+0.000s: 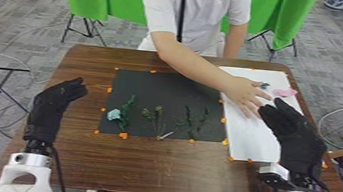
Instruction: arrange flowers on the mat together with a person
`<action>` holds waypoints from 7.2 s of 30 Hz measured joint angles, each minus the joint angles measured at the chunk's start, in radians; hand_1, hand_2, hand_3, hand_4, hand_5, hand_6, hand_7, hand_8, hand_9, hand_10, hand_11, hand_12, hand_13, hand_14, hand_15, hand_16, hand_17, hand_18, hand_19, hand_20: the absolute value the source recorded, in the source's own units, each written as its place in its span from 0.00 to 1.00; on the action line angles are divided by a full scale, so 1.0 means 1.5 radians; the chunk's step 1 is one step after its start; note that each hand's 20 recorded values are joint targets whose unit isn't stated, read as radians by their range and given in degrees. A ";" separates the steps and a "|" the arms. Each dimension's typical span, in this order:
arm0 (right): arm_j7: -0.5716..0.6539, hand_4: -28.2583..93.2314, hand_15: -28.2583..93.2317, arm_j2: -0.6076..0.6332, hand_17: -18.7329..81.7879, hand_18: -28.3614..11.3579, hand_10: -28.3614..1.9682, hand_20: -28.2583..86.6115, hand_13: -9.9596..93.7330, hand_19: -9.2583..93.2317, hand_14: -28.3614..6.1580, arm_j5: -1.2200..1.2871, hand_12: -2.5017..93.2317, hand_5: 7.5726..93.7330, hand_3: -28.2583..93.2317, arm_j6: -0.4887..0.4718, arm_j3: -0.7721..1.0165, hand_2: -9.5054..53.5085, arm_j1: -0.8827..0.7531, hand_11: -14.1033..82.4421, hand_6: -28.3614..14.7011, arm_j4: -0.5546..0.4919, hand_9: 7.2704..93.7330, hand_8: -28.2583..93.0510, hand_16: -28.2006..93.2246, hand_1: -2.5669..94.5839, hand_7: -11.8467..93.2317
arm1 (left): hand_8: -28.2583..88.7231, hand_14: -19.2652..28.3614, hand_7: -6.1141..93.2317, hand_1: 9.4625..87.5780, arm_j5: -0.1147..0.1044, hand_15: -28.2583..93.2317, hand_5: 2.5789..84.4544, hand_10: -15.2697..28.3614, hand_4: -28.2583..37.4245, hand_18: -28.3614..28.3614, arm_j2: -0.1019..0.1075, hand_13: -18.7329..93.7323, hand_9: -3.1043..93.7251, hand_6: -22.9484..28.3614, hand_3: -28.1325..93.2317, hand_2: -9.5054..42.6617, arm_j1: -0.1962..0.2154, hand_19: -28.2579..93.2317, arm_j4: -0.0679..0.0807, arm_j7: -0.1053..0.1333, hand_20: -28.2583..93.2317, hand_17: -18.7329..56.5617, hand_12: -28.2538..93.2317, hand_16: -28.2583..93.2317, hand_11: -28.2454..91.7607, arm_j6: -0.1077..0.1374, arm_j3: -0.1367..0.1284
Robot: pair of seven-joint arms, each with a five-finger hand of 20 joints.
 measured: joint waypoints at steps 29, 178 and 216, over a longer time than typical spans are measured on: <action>0.000 0.12 0.34 0.005 0.42 0.37 0.44 0.54 0.51 0.15 0.39 -0.006 0.18 0.54 0.90 -0.002 0.007 0.06 0.014 0.22 0.63 0.004 0.56 0.16 0.39 0.16 0.24 | 0.19 0.76 0.21 0.21 0.000 0.38 0.57 0.65 0.14 0.72 0.000 0.48 0.50 0.51 0.76 0.19 -0.002 0.29 0.004 0.000 0.39 0.33 0.36 0.27 0.39 0.001 -0.011; 0.233 0.79 0.75 0.226 0.95 0.54 0.63 0.53 1.00 1.00 0.79 -0.788 0.32 0.85 0.00 -0.215 -0.594 0.00 0.762 0.37 0.62 0.254 1.00 0.34 0.38 0.89 0.26 | 0.19 0.76 0.20 0.19 -0.020 0.37 0.56 0.65 0.15 0.75 0.010 0.47 0.48 0.52 0.76 0.18 0.001 0.30 -0.003 -0.016 0.40 0.31 0.36 0.27 0.38 -0.002 -0.028; 0.236 0.81 0.74 0.157 0.94 0.54 0.62 0.55 1.00 1.00 0.80 -0.823 0.33 0.85 0.01 -0.361 -0.589 0.00 0.773 0.37 0.64 0.346 1.00 0.34 0.40 0.88 0.27 | 0.20 0.77 0.20 0.19 -0.021 0.37 0.55 0.65 0.15 0.75 0.011 0.47 0.48 0.52 0.76 0.17 -0.006 0.30 0.004 -0.020 0.39 0.30 0.36 0.28 0.38 -0.019 -0.024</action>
